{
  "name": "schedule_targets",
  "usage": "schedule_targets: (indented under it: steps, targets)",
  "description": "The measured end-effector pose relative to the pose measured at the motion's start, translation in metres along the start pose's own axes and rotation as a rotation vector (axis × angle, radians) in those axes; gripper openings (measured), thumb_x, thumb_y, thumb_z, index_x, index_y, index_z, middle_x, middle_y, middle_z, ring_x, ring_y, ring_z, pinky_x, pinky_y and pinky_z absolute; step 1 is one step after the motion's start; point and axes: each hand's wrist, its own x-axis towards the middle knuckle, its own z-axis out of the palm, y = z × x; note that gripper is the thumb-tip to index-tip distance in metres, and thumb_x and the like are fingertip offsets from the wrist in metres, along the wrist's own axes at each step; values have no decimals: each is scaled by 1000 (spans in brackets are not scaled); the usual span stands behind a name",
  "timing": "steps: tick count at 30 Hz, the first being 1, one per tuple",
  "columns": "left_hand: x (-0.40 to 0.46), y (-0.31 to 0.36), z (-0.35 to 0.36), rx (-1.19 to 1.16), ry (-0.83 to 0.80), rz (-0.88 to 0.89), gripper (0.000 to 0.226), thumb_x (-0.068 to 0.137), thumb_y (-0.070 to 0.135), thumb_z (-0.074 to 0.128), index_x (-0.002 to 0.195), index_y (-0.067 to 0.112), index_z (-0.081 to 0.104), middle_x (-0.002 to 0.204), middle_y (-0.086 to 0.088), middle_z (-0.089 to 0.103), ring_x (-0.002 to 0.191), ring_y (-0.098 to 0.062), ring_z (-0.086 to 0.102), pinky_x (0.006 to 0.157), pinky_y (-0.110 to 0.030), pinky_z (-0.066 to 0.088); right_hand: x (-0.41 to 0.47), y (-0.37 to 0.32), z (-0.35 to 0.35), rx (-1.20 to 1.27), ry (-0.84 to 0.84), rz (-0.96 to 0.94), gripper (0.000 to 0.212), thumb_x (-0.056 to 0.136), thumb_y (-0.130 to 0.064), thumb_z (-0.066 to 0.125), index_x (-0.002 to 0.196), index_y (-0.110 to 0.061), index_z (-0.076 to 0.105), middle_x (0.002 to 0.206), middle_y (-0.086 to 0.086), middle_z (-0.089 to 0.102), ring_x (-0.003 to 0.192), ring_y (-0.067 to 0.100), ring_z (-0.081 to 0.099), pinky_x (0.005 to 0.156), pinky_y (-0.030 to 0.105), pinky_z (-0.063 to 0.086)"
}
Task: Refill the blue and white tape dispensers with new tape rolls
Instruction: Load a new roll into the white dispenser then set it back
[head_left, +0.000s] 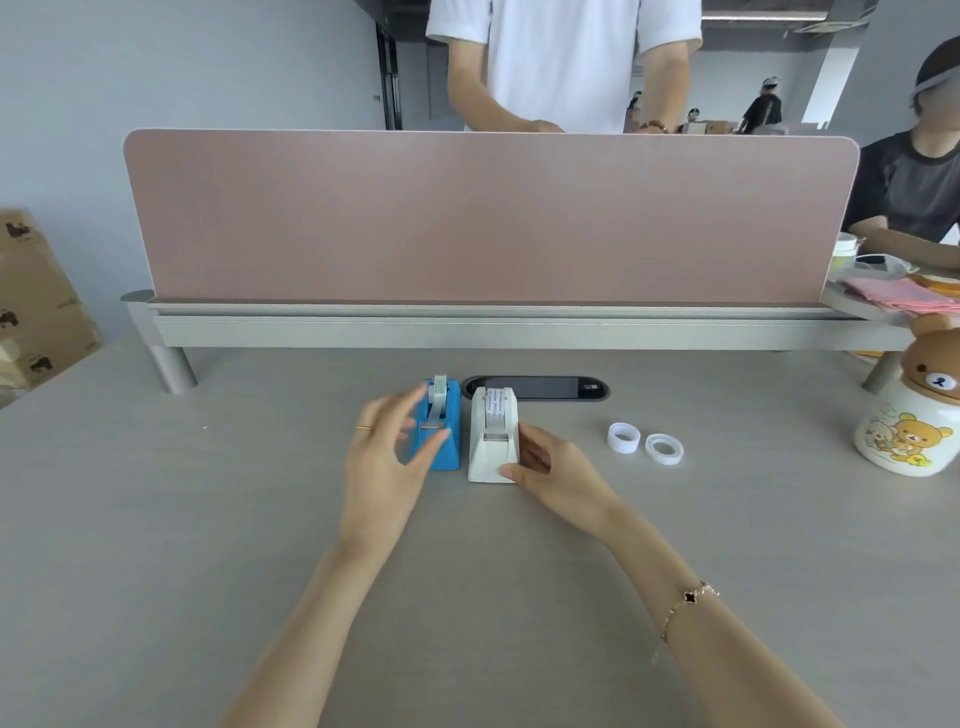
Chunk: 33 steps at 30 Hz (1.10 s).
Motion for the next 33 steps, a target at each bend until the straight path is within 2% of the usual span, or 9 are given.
schedule_targets:
  steps: [4,6,8,12,15,20,25,29,33]
  targets:
    - [11,-18,-8,-133,-184,-325,61,89,25,63,144,24,36,139,5,47,122,-7,49,105,-24,37,4,1,1,-23,13,-4,31,86,-8,61,116,-16,59,113,-2,70,109,12,62,97,27,46]
    - [12,-23,-7,-183,-362,-406,67,90,29,63,148,22,30,144,8,45,132,-7,44,104,-19,34,5,2,2,-33,22,2,31,86,-9,61,117,-15,58,113,-3,70,107,8,63,97,26,46]
    - [15,-27,-5,-201,-464,-418,67,85,24,69,144,19,38,130,17,55,125,-3,52,98,-11,38,6,3,4,-52,34,1,29,86,-10,61,115,-12,58,112,-2,70,106,8,64,97,26,47]
    - [17,-38,-4,-191,-426,-435,69,77,10,77,140,14,46,128,7,62,116,-3,59,103,-22,44,8,3,7,-75,60,10,27,86,-9,60,114,-9,56,112,-1,70,108,13,63,96,28,46]
    - [17,-37,-5,-205,-420,-433,68,78,7,76,139,14,48,127,5,63,106,8,61,90,-3,45,9,2,9,-93,54,8,28,87,-10,58,115,-13,55,112,-4,70,108,11,63,97,28,46]
    - [18,-39,-5,-243,-413,-447,65,78,3,75,137,13,50,125,5,65,95,19,60,83,0,45,10,-3,9,-120,45,16,31,89,-8,57,120,-15,54,111,-13,68,100,-12,60,86,4,41]
    - [17,-38,-4,-244,-410,-453,65,78,2,74,137,12,50,126,5,63,100,14,61,85,0,44,8,-4,15,-154,100,2,30,90,-10,57,120,-12,53,106,-10,68,95,-9,61,84,4,43]
    - [15,-37,-3,-222,-406,-442,66,80,3,73,140,8,45,128,5,60,113,-2,57,81,3,43,7,-3,21,-244,176,-24,32,89,-18,59,119,-8,53,112,7,69,106,23,63,95,37,49]
    - [14,-39,-3,-212,-410,-437,67,81,6,73,141,10,44,132,3,60,114,0,56,88,-1,43,6,-4,21,-277,187,-9,31,90,-18,58,118,-6,51,111,15,67,107,31,60,94,43,48]
